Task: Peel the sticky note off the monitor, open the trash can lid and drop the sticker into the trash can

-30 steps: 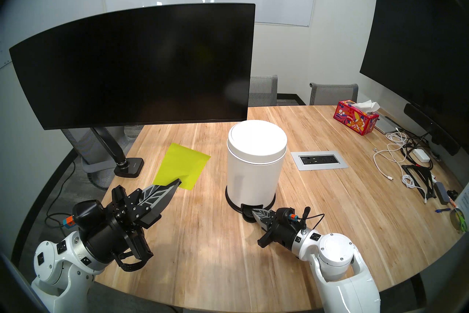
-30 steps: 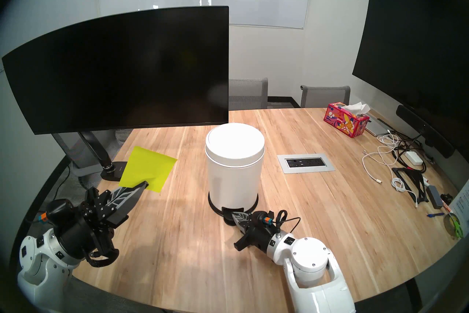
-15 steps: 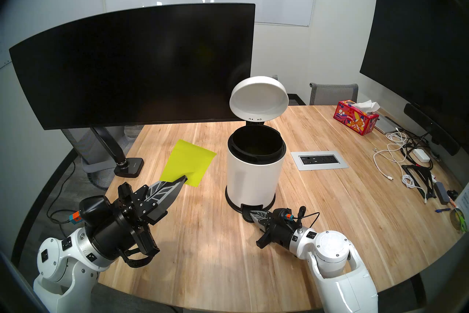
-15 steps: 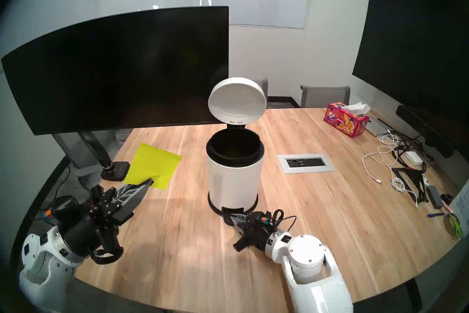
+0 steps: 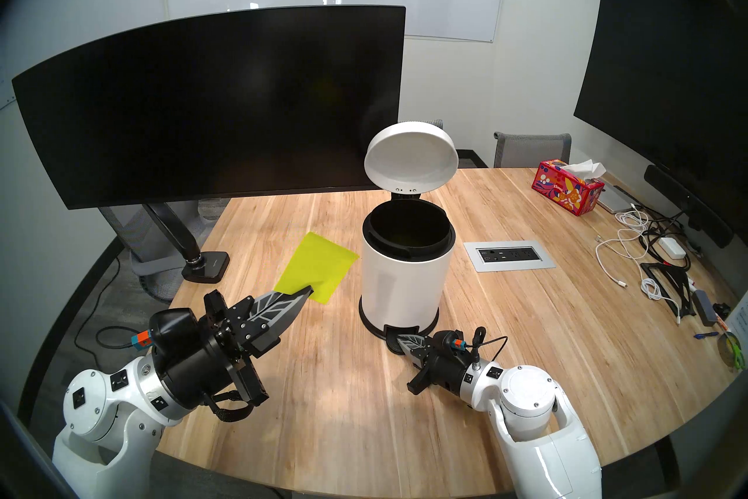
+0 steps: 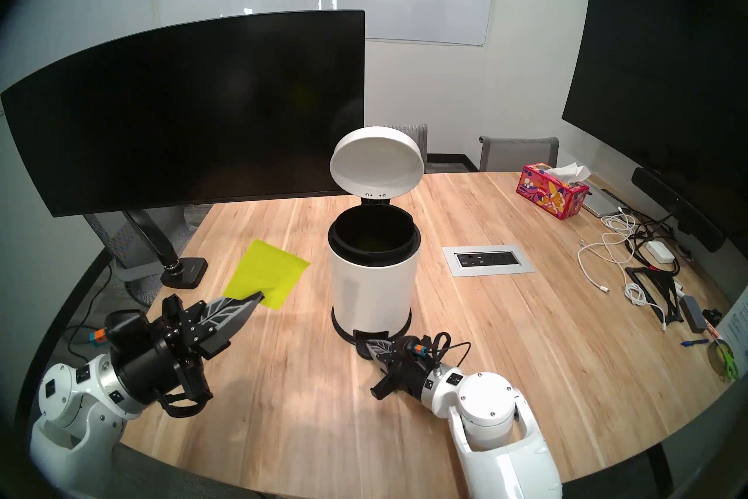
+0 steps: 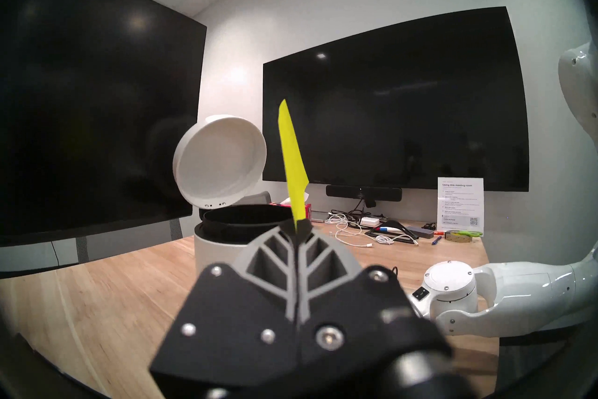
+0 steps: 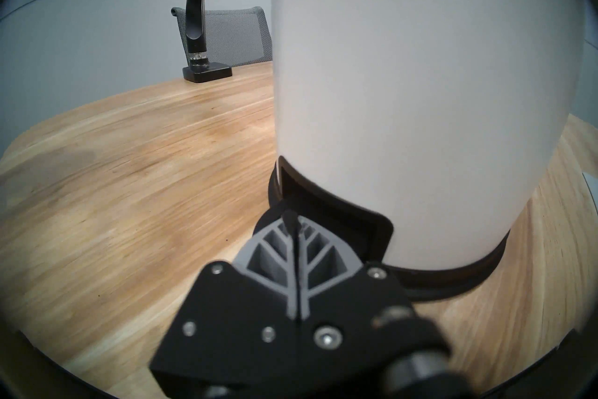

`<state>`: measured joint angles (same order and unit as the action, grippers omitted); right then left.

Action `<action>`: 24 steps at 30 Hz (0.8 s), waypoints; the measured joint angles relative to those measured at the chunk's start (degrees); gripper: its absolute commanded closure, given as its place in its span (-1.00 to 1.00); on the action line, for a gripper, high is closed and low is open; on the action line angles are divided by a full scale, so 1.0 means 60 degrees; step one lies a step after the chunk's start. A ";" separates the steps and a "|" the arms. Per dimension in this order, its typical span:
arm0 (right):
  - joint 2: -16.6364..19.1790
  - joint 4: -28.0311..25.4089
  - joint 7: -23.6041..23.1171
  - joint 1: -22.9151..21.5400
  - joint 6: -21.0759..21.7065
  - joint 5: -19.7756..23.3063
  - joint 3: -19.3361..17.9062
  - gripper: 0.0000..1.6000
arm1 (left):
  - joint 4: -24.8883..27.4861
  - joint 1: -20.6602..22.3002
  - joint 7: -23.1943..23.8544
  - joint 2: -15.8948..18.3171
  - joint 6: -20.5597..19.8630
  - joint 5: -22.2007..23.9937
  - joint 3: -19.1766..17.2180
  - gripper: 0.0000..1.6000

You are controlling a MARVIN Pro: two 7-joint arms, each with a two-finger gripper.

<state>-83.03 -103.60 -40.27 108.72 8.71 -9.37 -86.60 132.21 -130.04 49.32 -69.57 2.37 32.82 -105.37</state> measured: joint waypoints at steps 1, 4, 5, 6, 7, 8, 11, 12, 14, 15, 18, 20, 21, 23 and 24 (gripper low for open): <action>0.0000 -0.0004 0.0001 0.0003 0.0000 0.0000 0.0000 1.00 | -0.0087 0.0123 -0.0096 0.0050 -0.0056 -0.0085 0.0109 1.00; 0.0000 -0.0010 0.0005 0.0013 -0.0003 -0.0001 -0.0001 1.00 | -0.0311 0.0487 -0.0385 0.0174 -0.0207 -0.0293 0.0403 1.00; 0.0002 -0.0014 0.0005 0.0017 -0.0004 -0.0001 -0.0004 1.00 | -0.0388 0.0625 -0.0482 0.0214 -0.0265 -0.0354 0.0499 1.00; 0.0003 -0.0018 0.0005 0.0020 -0.0004 0.0000 -0.0006 1.00 | -0.0435 0.0707 -0.0534 0.0236 -0.0296 -0.0387 0.0553 1.00; 0.0005 -0.0022 0.0005 0.0026 -0.0004 0.0001 -0.0009 1.00 | -0.0491 0.0822 -0.0608 0.0268 -0.0336 -0.0434 0.0626 1.00; 0.0007 -0.0028 0.0004 0.0030 -0.0004 0.0003 -0.0013 1.00 | -0.0543 0.0950 -0.0689 0.0303 -0.0382 -0.0481 0.0702 1.00; 0.0016 -0.0033 -0.0008 0.0037 -0.0003 0.0009 -0.0031 1.00 | -0.0620 0.1268 -0.0931 0.0382 -0.0508 -0.0556 0.0885 1.00; 0.0019 -0.0033 -0.0013 0.0038 -0.0003 0.0011 -0.0036 1.00 | -0.0634 0.1357 -0.0993 0.0405 -0.0545 -0.0575 0.0938 1.00; 0.0024 -0.0033 -0.0031 0.0039 -0.0003 0.0015 -0.0045 1.00 | -0.0673 0.1586 -0.1112 0.0477 -0.0644 -0.0639 0.1091 1.00; 0.0025 -0.0034 -0.0040 0.0039 -0.0002 0.0015 -0.0049 1.00 | -0.0691 0.1701 -0.1160 0.0519 -0.0700 -0.0686 0.1182 1.00; 0.0028 -0.0037 -0.0070 0.0039 -0.0001 0.0016 -0.0062 1.00 | -0.0769 0.2039 -0.1251 0.0612 -0.0850 -0.0844 0.1476 1.00; 0.0030 -0.0044 -0.0087 0.0042 0.0003 0.0016 -0.0070 1.00 | -0.0837 0.2265 -0.1290 0.0659 -0.0944 -0.0957 0.1681 1.00; 0.0030 -0.0045 -0.0092 0.0043 0.0004 0.0016 -0.0073 1.00 | -0.0864 0.2353 -0.1300 0.0678 -0.0976 -0.1008 0.1763 1.00; 0.0030 -0.0047 -0.0108 0.0044 0.0005 0.0013 -0.0081 1.00 | -0.0926 0.2594 -0.1346 0.0711 -0.1078 -0.1140 0.1972 1.00; 0.0030 -0.0047 -0.0114 0.0044 0.0006 0.0013 -0.0083 1.00 | -0.0947 0.2699 -0.1370 0.0719 -0.1122 -0.1182 0.2053 1.00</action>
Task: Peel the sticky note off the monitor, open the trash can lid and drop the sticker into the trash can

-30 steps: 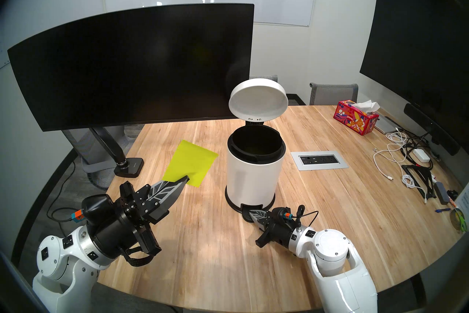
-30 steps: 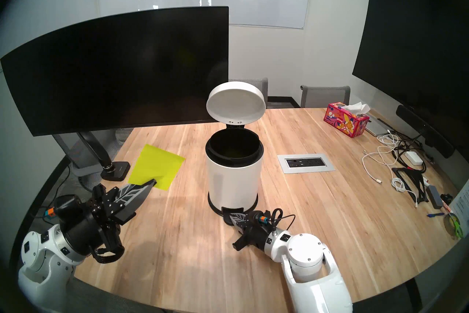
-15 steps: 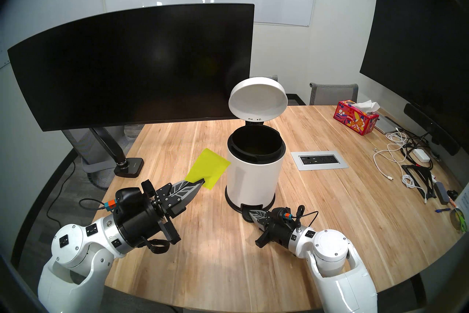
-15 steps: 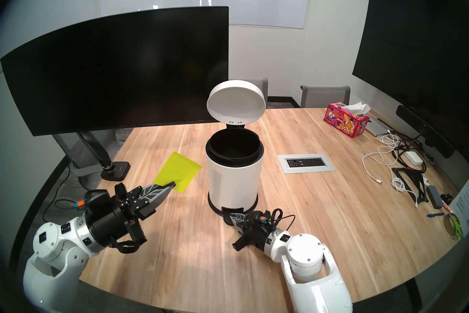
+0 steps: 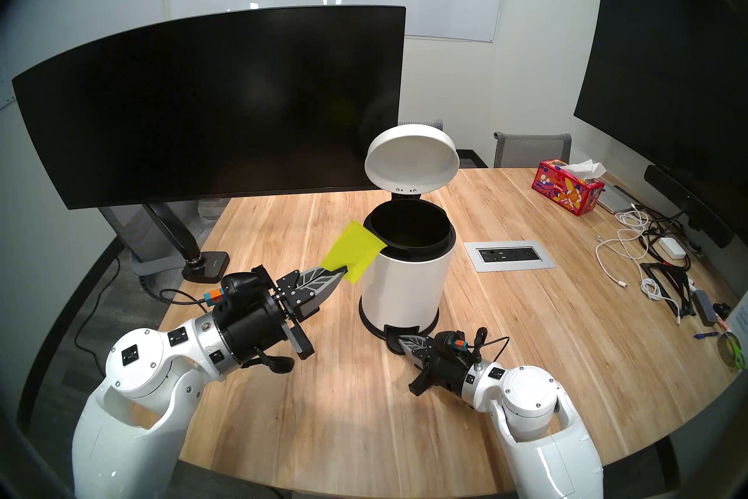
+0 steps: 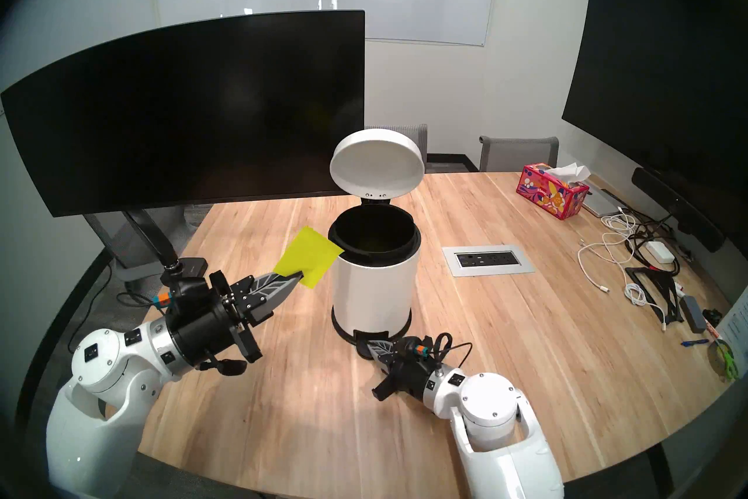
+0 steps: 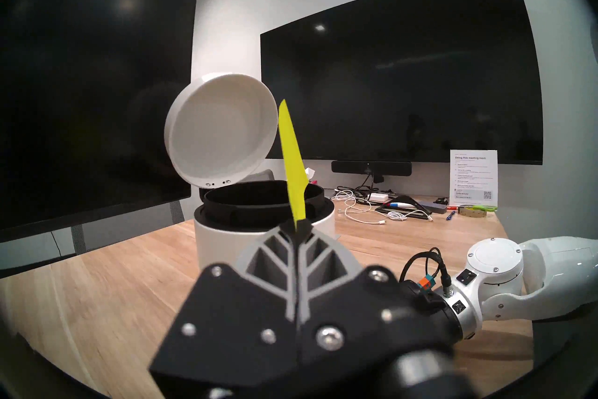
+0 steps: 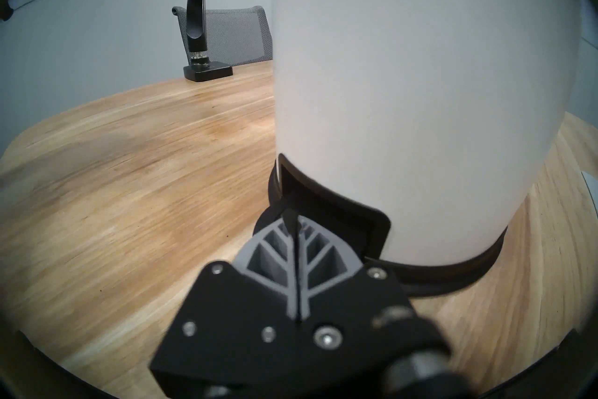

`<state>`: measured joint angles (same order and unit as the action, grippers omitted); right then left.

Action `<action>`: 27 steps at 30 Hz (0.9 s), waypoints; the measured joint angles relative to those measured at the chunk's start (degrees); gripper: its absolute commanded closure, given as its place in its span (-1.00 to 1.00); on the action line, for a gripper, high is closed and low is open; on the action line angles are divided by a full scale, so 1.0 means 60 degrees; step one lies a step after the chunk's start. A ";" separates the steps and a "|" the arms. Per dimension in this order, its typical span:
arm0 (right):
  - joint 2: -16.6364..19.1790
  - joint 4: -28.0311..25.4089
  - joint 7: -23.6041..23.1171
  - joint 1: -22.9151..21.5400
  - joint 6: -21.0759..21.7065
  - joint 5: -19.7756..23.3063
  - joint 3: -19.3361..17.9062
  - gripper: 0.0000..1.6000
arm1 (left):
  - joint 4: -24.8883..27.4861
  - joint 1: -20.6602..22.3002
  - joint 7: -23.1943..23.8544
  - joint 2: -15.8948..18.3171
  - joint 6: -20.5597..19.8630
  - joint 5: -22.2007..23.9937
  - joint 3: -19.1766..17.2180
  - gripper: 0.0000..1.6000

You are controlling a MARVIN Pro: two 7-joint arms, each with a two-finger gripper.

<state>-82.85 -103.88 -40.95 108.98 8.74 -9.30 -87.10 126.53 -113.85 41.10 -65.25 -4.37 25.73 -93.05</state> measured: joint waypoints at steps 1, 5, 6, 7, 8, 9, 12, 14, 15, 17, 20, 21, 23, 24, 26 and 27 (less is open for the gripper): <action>0.0000 0.0000 -0.0004 0.0000 0.0000 0.0000 -0.0002 1.00 | -0.0012 0.0084 -0.0023 0.0004 -0.0034 -0.0036 0.0057 1.00; -0.0002 0.0000 -0.0020 -0.0002 0.0002 -0.0001 -0.0009 1.00 | -0.0074 0.0500 -0.0139 0.0020 -0.0221 -0.0177 0.0255 1.00; -0.0003 0.0004 -0.0022 -0.0003 0.0002 -0.0002 -0.0009 1.00 | -0.0092 0.0618 -0.0174 0.0021 -0.0287 -0.0202 0.0292 1.00; -0.0003 0.0007 -0.0025 -0.0005 0.0002 -0.0002 -0.0009 1.00 | -0.0114 0.0752 -0.0210 0.0021 -0.0359 -0.0222 0.0329 1.00; -0.0004 0.0008 -0.0027 -0.0006 0.0002 -0.0002 -0.0010 1.00 | -0.0121 0.0820 -0.0228 0.0021 -0.0395 -0.0228 0.0346 1.00; -0.0004 0.0009 -0.0030 -0.0007 0.0002 -0.0002 -0.0010 1.00 | -0.0130 0.0920 -0.0253 0.0021 -0.0450 -0.0229 0.0370 1.00; -0.0006 0.0026 -0.0037 -0.0018 0.0002 -0.0002 -0.0012 1.00 | -0.0174 0.1294 -0.0309 0.0021 -0.0666 -0.0224 0.0503 1.00; -0.0008 0.0032 -0.0044 -0.0026 0.0001 0.0001 -0.0013 1.00 | -0.0208 0.1500 -0.0341 0.0021 -0.0780 -0.0224 0.0614 1.00; -0.0009 0.0036 -0.0048 -0.0030 0.0001 0.0001 -0.0013 1.00 | -0.0233 0.1602 -0.0359 0.0021 -0.0839 -0.0225 0.0675 1.00; -0.0011 0.0045 -0.0056 -0.0038 0.0001 0.0004 -0.0013 1.00 | -0.0295 0.1818 -0.0407 0.0008 -0.0959 -0.0236 0.0819 1.00; -0.0021 0.0062 -0.0065 -0.0051 0.0002 0.0007 -0.0013 1.00 | -0.0408 0.2142 -0.0474 -0.0029 -0.1111 -0.0274 0.1044 1.00; -0.0027 0.0071 -0.0066 -0.0056 0.0001 0.0009 -0.0013 1.00 | -0.0443 0.2243 -0.0490 -0.0042 -0.1160 -0.0283 0.1107 1.00; -0.0050 0.0107 -0.0067 -0.0075 -0.0009 0.0014 -0.0013 1.00 | -0.0526 0.2496 -0.0532 -0.0070 -0.1278 -0.0291 0.1237 1.00; -0.0058 0.0118 -0.0067 -0.0080 -0.0015 0.0016 -0.0012 1.00 | -0.0549 0.2574 -0.0544 -0.0078 -0.1313 -0.0292 0.1269 1.00; -0.0080 0.0142 -0.0066 -0.0095 -0.0027 0.0020 -0.0011 1.00 | -0.0607 0.2775 -0.0564 -0.0094 -0.1399 -0.0292 0.1346 1.00; -0.0088 0.0150 -0.0064 -0.0100 -0.0031 0.0021 -0.0011 1.00 | -0.0631 0.2853 -0.0571 -0.0099 -0.1432 -0.0292 0.1376 1.00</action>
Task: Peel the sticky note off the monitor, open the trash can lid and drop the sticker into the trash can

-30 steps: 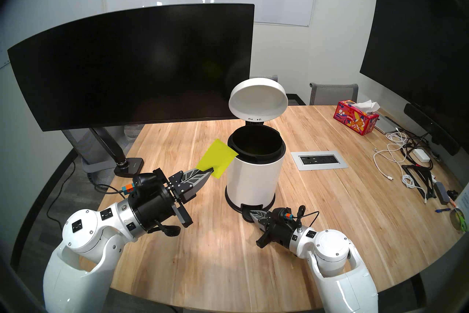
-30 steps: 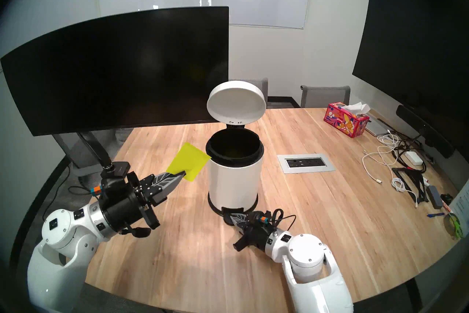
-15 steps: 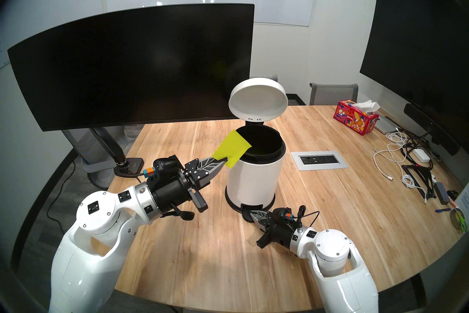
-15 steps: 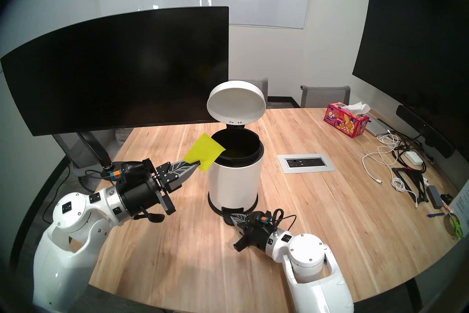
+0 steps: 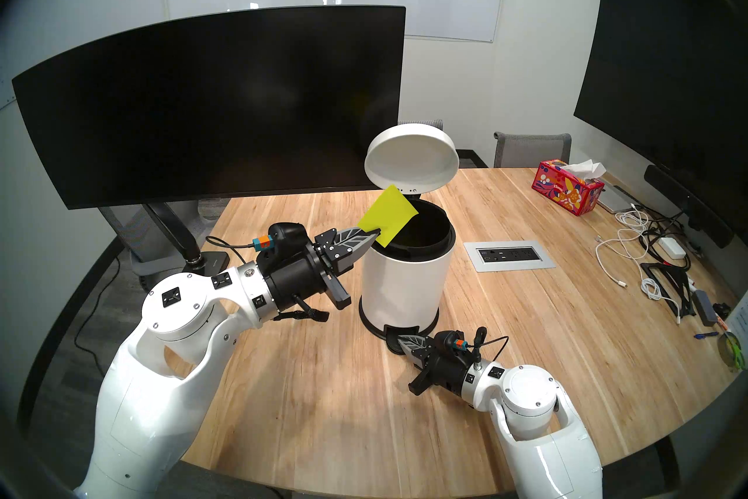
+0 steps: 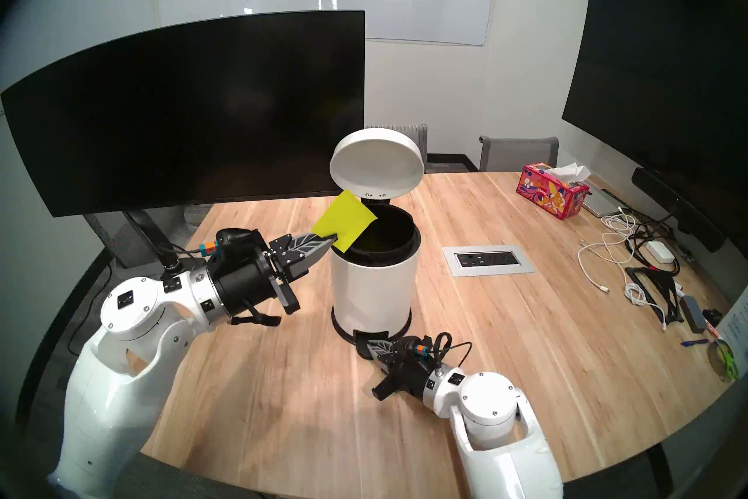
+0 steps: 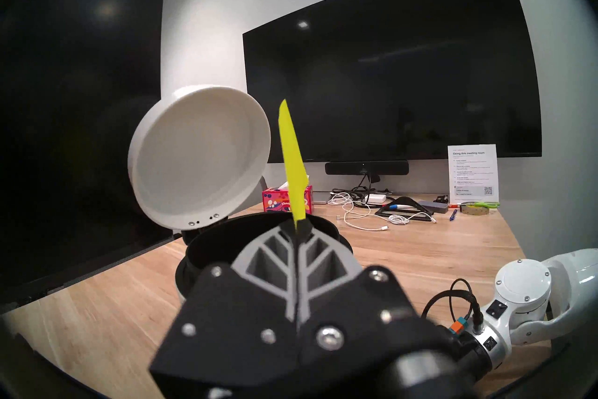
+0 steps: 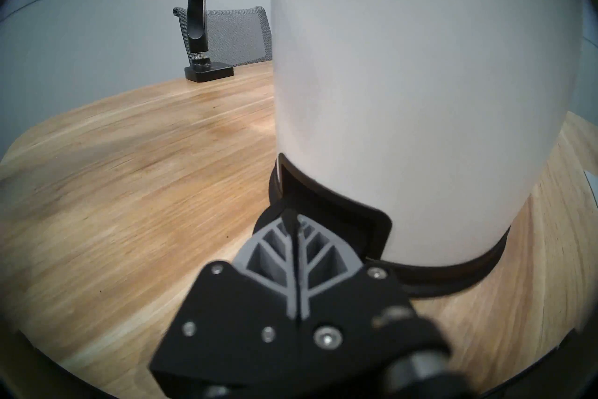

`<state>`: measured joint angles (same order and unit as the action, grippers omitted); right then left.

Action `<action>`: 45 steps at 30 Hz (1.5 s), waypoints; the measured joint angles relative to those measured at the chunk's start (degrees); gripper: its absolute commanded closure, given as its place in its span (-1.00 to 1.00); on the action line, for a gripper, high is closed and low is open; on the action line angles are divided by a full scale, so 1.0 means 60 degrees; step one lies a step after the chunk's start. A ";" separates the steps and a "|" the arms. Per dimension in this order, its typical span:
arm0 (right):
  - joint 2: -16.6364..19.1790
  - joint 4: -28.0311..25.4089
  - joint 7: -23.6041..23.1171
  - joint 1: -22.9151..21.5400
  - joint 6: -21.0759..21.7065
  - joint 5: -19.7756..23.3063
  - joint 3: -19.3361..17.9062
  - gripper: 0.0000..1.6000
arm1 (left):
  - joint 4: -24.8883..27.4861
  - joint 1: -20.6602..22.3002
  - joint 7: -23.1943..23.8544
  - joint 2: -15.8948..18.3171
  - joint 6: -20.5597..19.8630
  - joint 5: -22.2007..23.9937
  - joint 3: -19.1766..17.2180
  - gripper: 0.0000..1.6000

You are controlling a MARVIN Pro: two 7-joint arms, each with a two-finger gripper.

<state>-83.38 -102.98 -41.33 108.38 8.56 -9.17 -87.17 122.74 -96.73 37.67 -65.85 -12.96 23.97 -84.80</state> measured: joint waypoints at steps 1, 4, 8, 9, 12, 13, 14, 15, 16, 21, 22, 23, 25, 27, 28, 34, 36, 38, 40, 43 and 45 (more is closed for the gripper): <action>-0.0011 0.0006 0.0005 -0.0005 -0.0002 0.0000 0.0002 1.00 | -0.0033 0.0103 -0.0011 -0.0007 -0.0044 0.0000 0.0043 1.00; -0.0037 0.0021 0.0022 -0.0016 -0.0001 0.0000 0.0008 1.00 | -0.0131 0.0368 -0.0035 -0.0030 -0.0145 -0.0003 0.0173 1.00; -0.0067 0.0028 0.0045 -0.0031 0.0016 -0.0014 0.0023 1.00 | -0.0306 0.0657 -0.0050 -0.0054 -0.0235 -0.0022 0.0350 1.00; -0.0074 0.0028 0.0053 -0.0034 0.0023 -0.0019 0.0029 1.00 | -0.0360 0.0717 -0.0051 -0.0058 -0.0246 -0.0032 0.0395 1.00; -0.0092 0.0042 0.0080 -0.0056 0.0035 -0.0037 0.0048 1.00 | -0.0512 0.0870 -0.0023 -0.0060 -0.0257 -0.0091 0.0532 1.00; -0.0094 0.0046 0.0084 -0.0061 0.0035 -0.0039 0.0051 1.00 | -0.0535 0.0891 -0.0012 -0.0060 -0.0252 -0.0109 0.0553 1.00; -0.0097 0.0049 0.0088 -0.0066 0.0036 -0.0042 0.0054 1.00 | -0.0558 0.0912 -0.0001 -0.0060 -0.0247 -0.0126 0.0573 1.00; -0.0102 0.0058 0.0094 -0.0077 0.0037 -0.0047 0.0059 1.00 | -0.0609 0.0953 0.0023 -0.0060 -0.0228 -0.0163 0.0614 1.00; -0.0109 0.0075 0.0103 -0.0097 0.0039 -0.0053 0.0071 1.00 | -0.0704 0.1027 0.0053 -0.0066 -0.0192 -0.0230 0.0680 1.00; -0.0128 0.0109 0.0127 -0.0145 0.0046 -0.0076 0.0101 1.00 | -0.1021 0.1225 0.0095 -0.0108 -0.0119 -0.0374 0.0809 1.00; -0.0134 0.0113 0.0133 -0.0153 0.0052 -0.0081 0.0108 1.00 | -0.1096 0.1274 0.0098 -0.0123 -0.0108 -0.0409 0.0833 1.00; -0.0137 0.0115 0.0136 -0.0158 0.0057 -0.0084 0.0110 1.00 | -0.1136 0.1301 0.0100 -0.0132 -0.0102 -0.0428 0.0844 1.00; -0.0144 0.0120 0.0140 -0.0168 0.0070 -0.0090 0.0116 1.00 | -0.1233 0.1372 0.0101 -0.0154 -0.0081 -0.0471 0.0870 1.00; -0.0150 0.0129 0.0141 -0.0183 0.0084 -0.0093 0.0121 1.00 | -0.1310 0.1451 0.0103 -0.0180 -0.0052 -0.0505 0.0885 0.76; -0.0151 0.0131 0.0141 -0.0187 0.0088 -0.0093 0.0122 1.00 | -0.1320 0.1469 0.0104 -0.0186 -0.0046 -0.0507 0.0885 0.71; -0.0155 0.0148 0.0113 -0.0218 0.0108 -0.0096 0.0126 1.00 | -0.1326 0.1609 0.0210 -0.0216 -0.0034 -0.0448 0.0857 -0.27; -0.0156 0.0151 0.0106 -0.0224 0.0115 -0.0098 0.0126 1.00 | -0.1326 0.1628 0.0233 -0.0222 -0.0031 -0.0433 0.0846 -0.49; -0.0158 0.0154 0.0099 -0.0231 0.0122 -0.0099 0.0126 1.00 | -0.1325 0.1648 0.0282 -0.0227 -0.0029 -0.0409 0.0838 -0.58; -0.0159 0.0154 0.0093 -0.0233 0.0128 -0.0099 0.0125 1.00 | -0.1321 0.1661 0.0333 -0.0228 -0.0027 -0.0384 0.0837 -0.84; -0.0161 0.0142 0.0077 -0.0230 0.0148 -0.0099 0.0121 1.00 | -0.1306 0.1661 0.0392 -0.0229 -0.0017 -0.0377 0.0837 -1.00; -0.0164 0.0137 0.0063 -0.0228 0.0161 -0.0099 0.0117 1.00 | -0.1299 0.1660 0.0414 -0.0233 -0.0005 -0.0378 0.0848 -1.00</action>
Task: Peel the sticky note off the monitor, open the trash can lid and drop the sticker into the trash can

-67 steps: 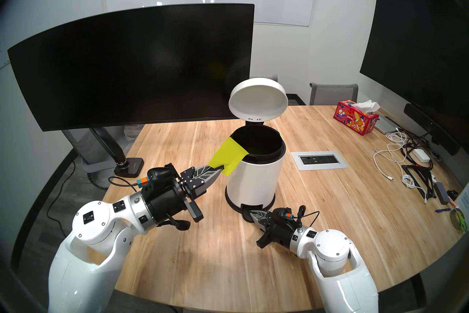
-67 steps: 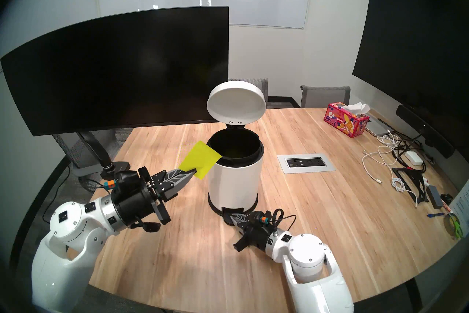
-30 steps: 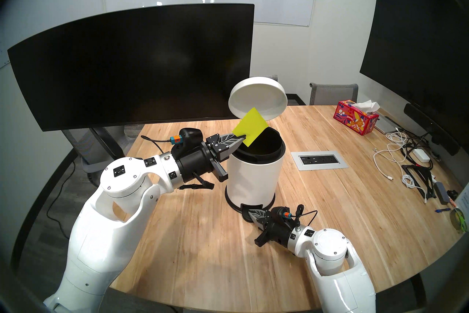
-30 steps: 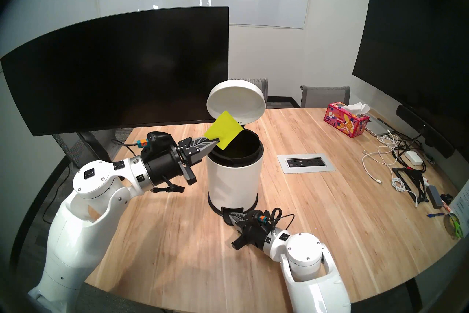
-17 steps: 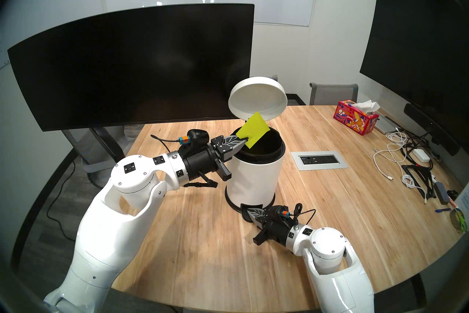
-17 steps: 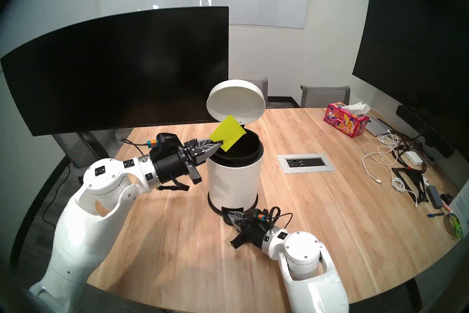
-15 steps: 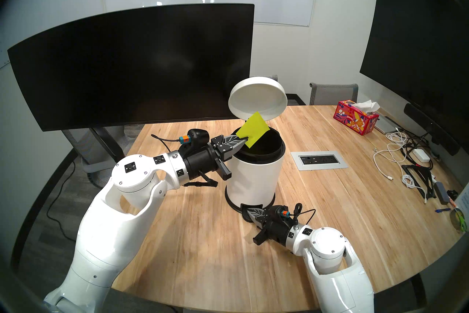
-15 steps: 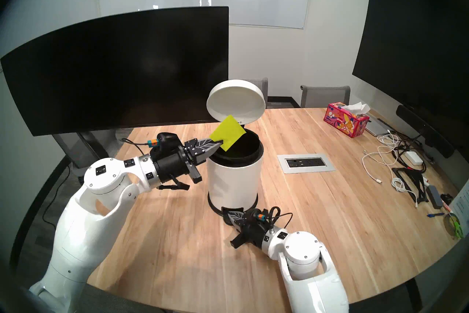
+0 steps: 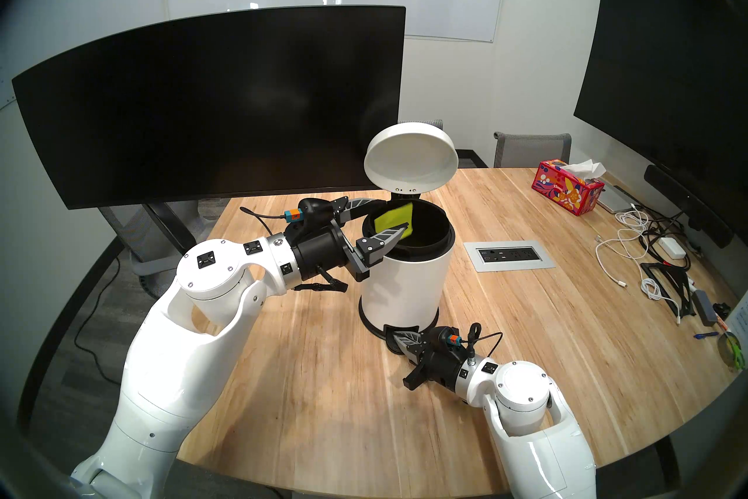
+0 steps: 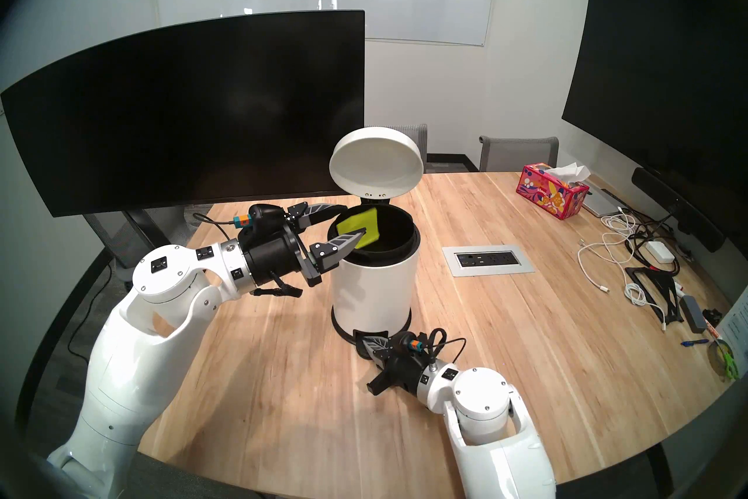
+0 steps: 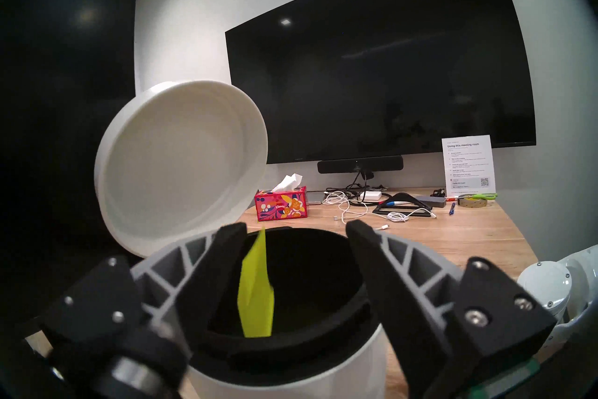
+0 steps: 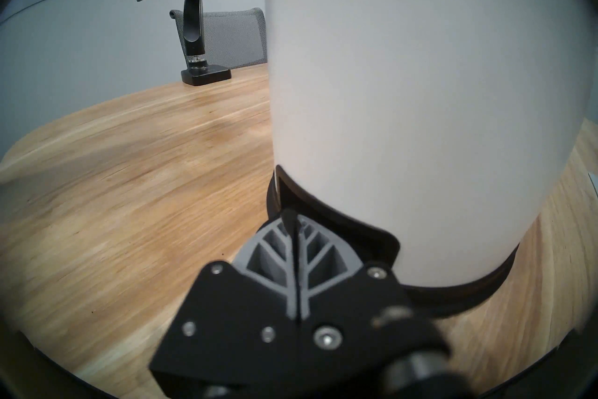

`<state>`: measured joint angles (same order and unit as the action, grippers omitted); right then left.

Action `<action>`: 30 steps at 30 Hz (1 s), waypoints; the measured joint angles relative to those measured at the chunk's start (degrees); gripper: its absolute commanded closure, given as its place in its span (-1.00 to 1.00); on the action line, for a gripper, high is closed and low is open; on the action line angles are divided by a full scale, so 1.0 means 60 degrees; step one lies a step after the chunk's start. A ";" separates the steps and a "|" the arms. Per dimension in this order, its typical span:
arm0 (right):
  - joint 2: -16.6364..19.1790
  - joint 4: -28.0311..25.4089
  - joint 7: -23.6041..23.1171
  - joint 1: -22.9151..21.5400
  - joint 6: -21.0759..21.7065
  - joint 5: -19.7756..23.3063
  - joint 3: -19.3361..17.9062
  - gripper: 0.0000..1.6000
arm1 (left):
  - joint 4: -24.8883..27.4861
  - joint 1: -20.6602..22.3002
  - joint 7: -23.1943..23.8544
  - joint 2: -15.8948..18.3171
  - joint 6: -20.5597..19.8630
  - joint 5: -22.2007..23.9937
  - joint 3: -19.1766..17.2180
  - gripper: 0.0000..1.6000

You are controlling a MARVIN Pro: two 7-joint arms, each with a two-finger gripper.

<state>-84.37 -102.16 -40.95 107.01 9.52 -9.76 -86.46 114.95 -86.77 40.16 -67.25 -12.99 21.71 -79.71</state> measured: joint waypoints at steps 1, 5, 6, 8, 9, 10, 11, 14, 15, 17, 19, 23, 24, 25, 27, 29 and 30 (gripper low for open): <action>-0.0003 -0.0001 -0.0012 0.0000 0.0004 0.0000 -0.0004 1.00 | 0.0004 -0.0002 0.0007 -0.0008 0.0013 -0.0003 0.0010 -1.00; -0.0008 0.0000 -0.0032 0.0000 0.0005 0.0000 -0.0014 1.00 | 0.0004 -0.0002 0.0012 -0.0031 0.0032 -0.0015 0.0048 -1.00; -0.0011 0.0001 -0.0037 0.0000 0.0005 0.0001 -0.0017 1.00 | 0.0004 -0.0002 0.0011 -0.0043 0.0036 -0.0019 0.0066 -1.00; -0.0015 0.0001 -0.0048 0.0000 0.0007 0.0001 -0.0022 1.00 | 0.0006 -0.0002 -0.0015 -0.0063 0.0040 -0.0023 0.0096 -1.00; -0.0016 0.0001 -0.0052 0.0000 0.0009 0.0001 -0.0023 1.00 | 0.0010 -0.0002 -0.0035 -0.0073 0.0040 -0.0024 0.0101 -1.00; -0.0017 0.0000 -0.0057 0.0000 0.0011 0.0001 -0.0025 1.00 | 0.0016 -0.0002 -0.0060 -0.0082 0.0041 -0.0024 0.0105 -1.00; -0.0019 -0.0001 -0.0061 0.0000 0.0014 0.0001 -0.0026 1.00 | 0.0022 -0.0002 -0.0089 -0.0091 0.0045 -0.0024 0.0106 -1.00; -0.0023 -0.0001 -0.0071 -0.0002 0.0018 0.0000 -0.0029 1.00 | 0.0079 -0.0025 -0.0172 -0.0120 0.0061 0.0007 0.0034 -1.00; -0.0023 -0.0001 -0.0075 -0.0003 0.0020 -0.0003 -0.0029 1.00 | 0.0142 -0.0066 -0.0207 -0.0125 0.0070 0.0047 -0.0045 -1.00; -0.0024 0.0001 -0.0081 -0.0006 0.0021 -0.0010 -0.0030 1.00 | 0.0313 -0.0185 -0.0254 -0.0125 0.0076 0.0141 -0.0226 -1.00; -0.0024 0.0002 -0.0086 -0.0009 0.0021 -0.0015 -0.0030 1.00 | 0.0486 -0.0300 -0.0295 -0.0124 0.0079 0.0217 -0.0382 -1.00; -0.0025 -0.0013 -0.0105 -0.0015 0.0041 -0.0034 -0.0031 1.00 | 0.1068 -0.0747 -0.0380 -0.0118 0.0187 0.0506 -0.0916 -1.00; -0.0025 -0.0016 -0.0107 -0.0015 0.0045 -0.0037 -0.0030 1.00 | 0.1135 -0.0810 -0.0390 -0.0112 0.0202 0.0537 -0.0975 -1.00; -0.0025 -0.0018 -0.0109 -0.0015 0.0050 -0.0040 -0.0030 1.00 | 0.1202 -0.0873 -0.0400 -0.0106 0.0217 0.0568 -0.1034 -1.00; -0.0027 -0.0020 -0.0116 -0.0018 0.0061 -0.0051 -0.0030 1.00 | 0.1525 -0.1180 -0.0438 -0.0055 0.0291 0.0703 -0.1274 -1.00; -0.0029 -0.0022 -0.0124 -0.0020 0.0062 -0.0059 -0.0030 1.00 | 0.1812 -0.1481 -0.0462 -0.0021 0.0411 0.0812 -0.1493 -1.00; -0.0029 -0.0025 -0.0125 -0.0019 0.0062 -0.0061 -0.0029 1.00 | 0.1891 -0.1572 -0.0466 -0.0010 0.0460 0.0832 -0.1544 -1.00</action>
<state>-84.54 -102.31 -41.71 106.90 9.89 -10.13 -86.64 126.29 -96.20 37.36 -67.31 -10.23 26.70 -88.98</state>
